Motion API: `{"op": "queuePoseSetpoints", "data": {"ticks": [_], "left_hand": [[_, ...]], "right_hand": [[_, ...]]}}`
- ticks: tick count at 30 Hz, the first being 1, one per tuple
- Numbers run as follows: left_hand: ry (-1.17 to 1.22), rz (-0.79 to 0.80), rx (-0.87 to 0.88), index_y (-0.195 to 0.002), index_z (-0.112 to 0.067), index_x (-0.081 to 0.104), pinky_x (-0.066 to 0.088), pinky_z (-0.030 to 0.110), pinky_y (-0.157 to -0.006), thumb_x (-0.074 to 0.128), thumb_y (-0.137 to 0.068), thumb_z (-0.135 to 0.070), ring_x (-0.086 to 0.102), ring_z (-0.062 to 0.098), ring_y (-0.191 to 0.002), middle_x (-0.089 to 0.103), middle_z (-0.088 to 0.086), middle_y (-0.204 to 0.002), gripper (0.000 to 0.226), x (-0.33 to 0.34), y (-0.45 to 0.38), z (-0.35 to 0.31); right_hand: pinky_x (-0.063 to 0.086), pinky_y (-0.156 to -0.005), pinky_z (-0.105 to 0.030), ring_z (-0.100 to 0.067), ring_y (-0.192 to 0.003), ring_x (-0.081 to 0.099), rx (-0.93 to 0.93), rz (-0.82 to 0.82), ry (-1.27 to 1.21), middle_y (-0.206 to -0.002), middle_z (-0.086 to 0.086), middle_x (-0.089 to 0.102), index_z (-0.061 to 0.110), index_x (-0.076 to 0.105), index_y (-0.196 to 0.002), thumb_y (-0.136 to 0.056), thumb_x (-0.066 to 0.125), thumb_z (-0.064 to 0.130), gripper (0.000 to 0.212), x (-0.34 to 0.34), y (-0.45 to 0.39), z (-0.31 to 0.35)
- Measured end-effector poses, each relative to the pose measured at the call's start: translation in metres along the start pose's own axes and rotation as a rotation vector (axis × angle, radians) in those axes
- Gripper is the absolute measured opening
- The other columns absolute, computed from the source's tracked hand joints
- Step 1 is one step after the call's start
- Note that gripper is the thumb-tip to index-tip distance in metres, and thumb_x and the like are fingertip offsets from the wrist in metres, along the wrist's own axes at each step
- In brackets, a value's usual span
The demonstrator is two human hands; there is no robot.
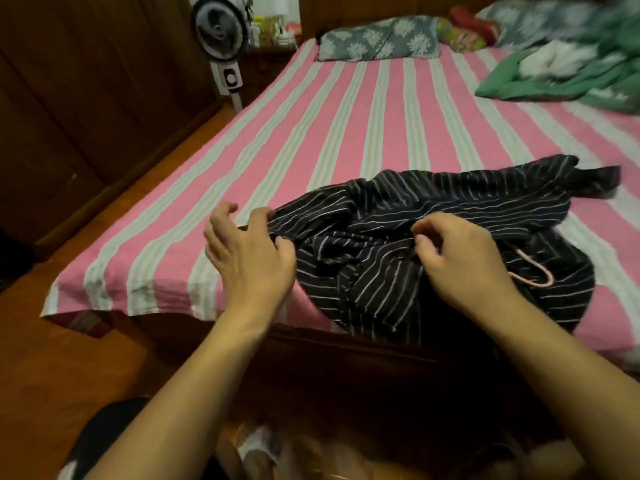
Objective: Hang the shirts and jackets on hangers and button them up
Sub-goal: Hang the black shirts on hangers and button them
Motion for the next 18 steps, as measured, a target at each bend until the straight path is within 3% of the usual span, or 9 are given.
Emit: {"op": "queuePoseSetpoints", "data": {"ticks": [5, 8, 11, 12, 13, 15, 18], "left_hand": [[0.271, 0.459, 0.424, -0.121, -0.023, 0.07, 0.039, 0.022, -0.095, 0.063, -0.095, -0.02, 0.059, 0.013, -0.114, 0.065, -0.005, -0.119, 0.027, 0.054, 0.002, -0.116], [0.227, 0.649, 0.682, -0.134, -0.026, 0.061, 0.041, 0.028, -0.105, 0.062, -0.097, -0.042, 0.053, 0.01, -0.123, 0.059, -0.009, -0.128, 0.04, 0.093, 0.016, -0.186], [0.058, 0.796, 0.772, -0.147, -0.033, 0.047, 0.034, 0.038, -0.117, 0.053, -0.093, -0.066, 0.037, 0.017, -0.14, 0.044, -0.005, -0.149, 0.064, 0.135, 0.025, -0.231], [-0.009, 0.78, 0.793, -0.15, -0.035, 0.042, 0.03, 0.041, -0.12, 0.049, -0.091, -0.072, 0.03, 0.02, -0.145, 0.037, -0.003, -0.155, 0.069, 0.146, 0.023, -0.241], [-0.091, 0.754, 0.812, -0.153, -0.037, 0.036, 0.027, 0.043, -0.121, 0.045, -0.091, -0.075, 0.024, 0.022, -0.148, 0.031, -0.002, -0.159, 0.073, 0.157, 0.02, -0.248], [-0.249, 0.761, 0.832, -0.157, -0.042, 0.024, 0.021, 0.048, -0.123, 0.039, -0.091, -0.078, 0.014, 0.025, -0.152, 0.019, -0.001, -0.166, 0.077, 0.181, 0.011, -0.247], [-0.338, 0.975, 0.78, -0.158, -0.048, 0.008, 0.018, 0.054, -0.124, 0.039, -0.091, -0.077, 0.006, 0.025, -0.156, 0.001, -0.005, -0.169, 0.079, 0.216, 0.01, -0.225]], "right_hand": [[0.043, -0.078, -0.028, -0.014, -0.088, 0.06, 0.337, -0.122, -0.064, -0.094, 0.007, 0.067, 0.024, 0.07, -0.102, -0.094, 0.055, 0.018, 0.018, -0.071, -0.019, -0.08], [0.042, -0.074, -0.029, -0.019, -0.086, 0.061, 0.514, -0.107, -0.036, -0.092, 0.005, 0.066, 0.026, 0.069, -0.095, -0.091, 0.055, 0.015, 0.018, -0.103, -0.027, -0.154], [0.04, -0.067, -0.031, -0.027, -0.086, 0.057, 0.612, 0.036, 0.119, -0.087, -0.005, 0.064, 0.021, 0.063, -0.079, -0.087, 0.055, 0.005, 0.019, -0.117, -0.034, -0.23], [0.044, -0.069, -0.033, -0.03, -0.089, 0.059, 0.647, 0.057, 0.141, -0.091, -0.009, 0.066, 0.018, 0.066, -0.083, -0.086, 0.054, 0.002, 0.02, -0.12, -0.038, -0.255], [0.049, -0.079, -0.036, -0.032, -0.098, 0.061, 0.684, 0.055, 0.152, -0.105, -0.013, 0.067, 0.013, 0.07, -0.098, -0.087, 0.054, 0.0, 0.024, -0.123, -0.043, -0.278], [0.05, -0.097, -0.042, -0.035, -0.117, 0.058, 0.74, 0.036, 0.184, -0.139, -0.016, 0.053, 0.012, 0.058, -0.134, -0.09, 0.054, 0.0, 0.045, -0.126, -0.06, -0.32], [0.05, -0.098, -0.044, -0.038, -0.118, 0.056, 0.689, 0.05, 0.206, -0.151, -0.015, 0.034, 0.019, 0.04, -0.15, -0.087, 0.058, 0.002, 0.067, -0.116, -0.098, -0.359]]}}
Point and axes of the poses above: each hand's wrist, its own y-axis away from the middle knuckle, its own x-axis out of the palm, z = x × y, the point moved 5 cm from there along -y, towards the middle knuckle
